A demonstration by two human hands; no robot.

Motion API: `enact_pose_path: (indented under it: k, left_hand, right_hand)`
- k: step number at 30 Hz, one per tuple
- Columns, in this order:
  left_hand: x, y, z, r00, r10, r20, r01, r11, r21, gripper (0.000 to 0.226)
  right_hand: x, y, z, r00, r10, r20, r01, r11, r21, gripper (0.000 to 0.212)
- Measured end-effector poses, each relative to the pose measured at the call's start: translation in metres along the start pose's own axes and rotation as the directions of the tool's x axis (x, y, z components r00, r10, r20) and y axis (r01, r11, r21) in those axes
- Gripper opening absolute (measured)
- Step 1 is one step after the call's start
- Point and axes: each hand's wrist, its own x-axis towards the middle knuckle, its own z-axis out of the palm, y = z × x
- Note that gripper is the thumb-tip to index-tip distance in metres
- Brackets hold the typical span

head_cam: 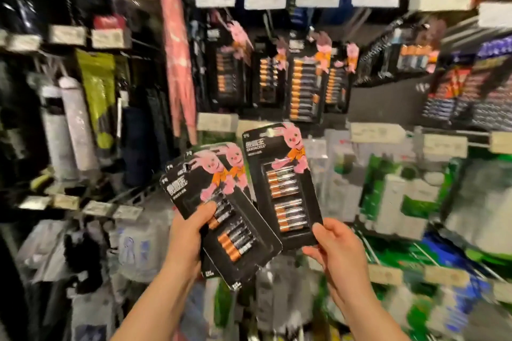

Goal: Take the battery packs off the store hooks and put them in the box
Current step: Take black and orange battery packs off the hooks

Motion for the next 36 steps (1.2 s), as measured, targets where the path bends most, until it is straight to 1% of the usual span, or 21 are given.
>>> enact_pose_path:
  k: [1,3,4,7,9,11,12,14,17,18,21,22,28,30,33,36]
  left_hand:
    - [0.023,0.019,-0.003,0.999,0.042,0.003,-0.042,0.999,-0.008,0.022]
    - [0.060,0.050,-0.006,0.994,0.101,0.029,-0.101,0.995,-0.010,0.038]
    - [0.081,0.065,-0.007,0.991,0.127,0.052,-0.127,0.992,-0.011,0.040]
    - [0.130,0.096,-0.005,0.981,0.158,0.112,-0.158,0.987,-0.008,0.032]
    - [0.159,0.111,-0.003,0.971,0.179,0.159,-0.179,0.984,-0.015,0.034]
    - [0.184,0.122,0.000,0.960,0.199,0.197,-0.202,0.979,-0.003,0.042]
    - [0.193,0.126,0.003,0.954,0.207,0.219,-0.213,0.977,0.004,0.043]
    - [0.208,0.130,0.007,0.943,0.215,0.253,-0.226,0.974,0.015,0.039]
    - [0.226,0.130,0.009,0.946,0.202,0.253,-0.206,0.978,-0.011,0.026]
    - [0.229,0.130,0.008,0.948,0.194,0.252,-0.197,0.980,-0.015,0.027]
    - [0.238,0.132,0.007,0.950,0.184,0.253,-0.187,0.982,-0.012,0.048]
    - [0.240,0.133,0.006,0.949,0.185,0.254,-0.188,0.982,-0.013,0.051]
    - [0.246,0.135,0.000,0.943,0.205,0.263,-0.210,0.978,-0.010,0.055]
    - [0.245,0.134,-0.002,0.948,0.199,0.246,-0.203,0.979,-0.009,0.059]
    - [0.243,0.130,-0.005,0.955,0.189,0.230,-0.189,0.982,-0.026,0.055]
    - [0.239,0.127,-0.007,0.958,0.186,0.219,-0.179,0.982,-0.052,0.057]
  right_hand:
    - [0.014,-0.005,0.022,1.000,-0.026,0.015,0.026,1.000,0.004,0.009]
    - [0.038,-0.013,0.055,0.998,-0.062,0.016,0.062,0.998,0.010,0.010]
    - [0.053,-0.017,0.073,0.996,-0.086,0.012,0.086,0.996,0.012,0.010]
    - [0.090,-0.034,0.116,0.991,-0.135,0.001,0.134,0.990,0.036,0.009]
    - [0.116,-0.048,0.139,0.984,-0.179,-0.020,0.180,0.982,0.050,0.008]
    - [0.141,-0.062,0.156,0.975,-0.213,-0.067,0.217,0.975,0.056,0.006]
    - [0.152,-0.069,0.161,0.969,-0.233,-0.085,0.237,0.970,0.048,0.008]
    - [0.168,-0.082,0.171,0.959,-0.273,-0.077,0.274,0.962,0.006,0.010]
    - [0.183,-0.093,0.185,0.951,-0.307,-0.043,0.305,0.951,-0.058,0.011]
    - [0.188,-0.095,0.188,0.948,-0.315,-0.033,0.312,0.946,-0.085,0.013]
    - [0.201,-0.101,0.202,0.946,-0.324,-0.029,0.319,0.941,-0.113,0.017]
    - [0.204,-0.102,0.206,0.943,-0.330,-0.034,0.325,0.939,-0.110,0.017]
    - [0.206,-0.101,0.217,0.945,-0.328,-0.022,0.323,0.939,-0.119,0.014]
    - [0.205,-0.099,0.217,0.947,-0.322,-0.019,0.317,0.940,-0.128,0.015]
    - [0.204,-0.096,0.215,0.945,-0.326,-0.025,0.320,0.937,-0.142,0.015]
    - [0.204,-0.096,0.216,0.943,-0.333,-0.025,0.327,0.935,-0.140,0.016]
